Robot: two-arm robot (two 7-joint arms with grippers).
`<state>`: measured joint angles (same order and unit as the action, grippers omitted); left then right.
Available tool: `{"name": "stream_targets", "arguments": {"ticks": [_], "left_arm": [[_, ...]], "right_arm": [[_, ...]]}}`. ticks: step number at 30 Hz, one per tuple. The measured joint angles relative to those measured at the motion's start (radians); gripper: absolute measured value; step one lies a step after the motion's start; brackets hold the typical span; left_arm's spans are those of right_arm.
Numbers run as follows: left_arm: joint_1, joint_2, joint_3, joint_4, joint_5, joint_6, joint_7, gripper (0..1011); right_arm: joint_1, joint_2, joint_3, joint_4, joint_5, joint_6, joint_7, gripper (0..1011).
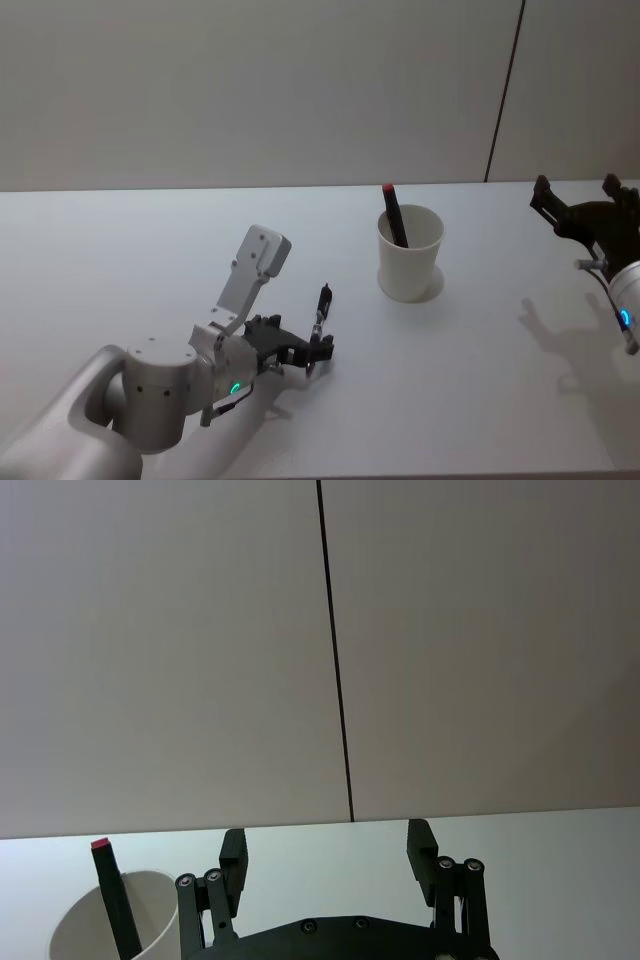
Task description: Place the pen into the pen holder.
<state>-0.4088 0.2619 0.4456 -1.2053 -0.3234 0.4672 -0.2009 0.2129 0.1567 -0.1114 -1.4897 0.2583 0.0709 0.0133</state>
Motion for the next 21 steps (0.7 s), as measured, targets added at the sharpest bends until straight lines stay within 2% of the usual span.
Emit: {"name": "stream_targets", "arguments": {"ticks": [4, 12, 21], "left_arm": [[0.002, -0.001, 0.001, 0.007, 0.000, 0.001, 0.001, 1000], [0.004, -0.004, 0.002, 0.018, 0.001, 0.000, 0.005, 846], [0.007, -0.005, 0.005, 0.024, 0.009, 0.002, 0.010, 784]], "right_arm": [[0.000, 0.000, 0.000, 0.000, 0.000, 0.000, 0.000, 1002], [0.000, 0.000, 0.000, 0.000, 0.000, 0.000, 0.000, 1002], [0.000, 0.000, 0.000, 0.000, 0.000, 0.000, 0.000, 1002]]}}
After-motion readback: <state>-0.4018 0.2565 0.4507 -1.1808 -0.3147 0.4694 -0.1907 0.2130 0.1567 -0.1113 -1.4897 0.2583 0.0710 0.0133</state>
